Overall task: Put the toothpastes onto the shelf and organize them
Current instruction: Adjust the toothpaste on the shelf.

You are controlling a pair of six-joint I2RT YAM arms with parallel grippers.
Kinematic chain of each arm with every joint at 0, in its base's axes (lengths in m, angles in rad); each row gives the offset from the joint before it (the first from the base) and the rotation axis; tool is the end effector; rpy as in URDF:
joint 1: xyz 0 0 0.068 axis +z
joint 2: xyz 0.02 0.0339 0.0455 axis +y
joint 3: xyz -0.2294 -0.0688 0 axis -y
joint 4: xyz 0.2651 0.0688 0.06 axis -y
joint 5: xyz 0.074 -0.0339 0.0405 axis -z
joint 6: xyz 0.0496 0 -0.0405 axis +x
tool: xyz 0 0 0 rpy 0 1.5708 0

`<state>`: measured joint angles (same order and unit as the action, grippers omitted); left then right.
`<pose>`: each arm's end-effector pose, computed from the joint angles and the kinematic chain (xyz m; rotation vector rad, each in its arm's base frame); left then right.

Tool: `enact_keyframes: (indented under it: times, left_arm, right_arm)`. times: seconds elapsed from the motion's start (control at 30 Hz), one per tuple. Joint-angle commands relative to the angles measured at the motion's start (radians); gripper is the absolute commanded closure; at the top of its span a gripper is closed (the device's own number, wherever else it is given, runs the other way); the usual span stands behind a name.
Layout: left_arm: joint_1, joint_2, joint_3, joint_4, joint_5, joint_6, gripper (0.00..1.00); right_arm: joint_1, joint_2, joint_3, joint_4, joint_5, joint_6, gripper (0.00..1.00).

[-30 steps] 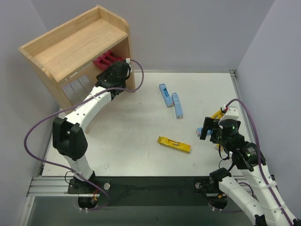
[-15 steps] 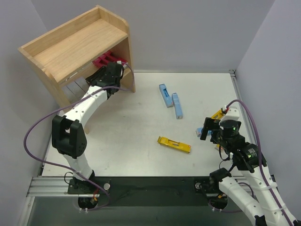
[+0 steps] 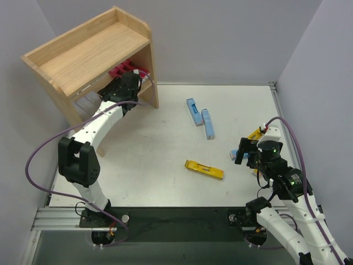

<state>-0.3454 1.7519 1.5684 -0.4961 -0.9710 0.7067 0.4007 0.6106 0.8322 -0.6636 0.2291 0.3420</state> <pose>0.4018 -0.1011 0.2857 0.6022 2.1008 1.2818 0.1775 0.0630 0.3095 0.0871 2.0070 0.2455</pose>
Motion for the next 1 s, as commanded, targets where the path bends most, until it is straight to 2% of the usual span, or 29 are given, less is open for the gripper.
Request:
enact_keyframes:
  times: [0.0,0.3,0.47,0.6,0.73,0.83,0.97]
  left_arm:
    - [-0.006,-0.063,0.062,-0.004,-0.011,-0.039,0.56]
    - [-0.081,-0.051,0.131,0.007,0.011,-0.079,0.53]
    - [-0.158,-0.084,0.153,-0.094,0.037,-0.171,0.53]
    - [-0.231,-0.132,0.150,-0.281,0.130,-0.338,0.53]
    - [-0.285,-0.193,0.121,-0.482,0.286,-0.521,0.53]
    - [-0.305,-0.247,0.067,-0.550,0.365,-0.578,0.54]
    - [-0.294,-0.302,-0.014,-0.542,0.462,-0.613,0.54]
  right_arm:
    - [0.003,0.000,-0.001,-0.016,0.026,-0.008,0.02]
    - [0.003,0.008,0.004,-0.016,0.018,-0.009,0.02]
    - [0.001,-0.006,-0.007,-0.017,0.021,-0.006,0.02]
    - [0.003,-0.009,-0.013,-0.016,0.021,0.002,0.02]
    - [0.001,-0.002,-0.015,-0.018,0.019,0.005,0.02]
    - [0.003,0.008,-0.015,-0.016,0.015,0.005,0.02]
    - [0.000,0.021,-0.015,-0.016,0.015,0.000,0.02]
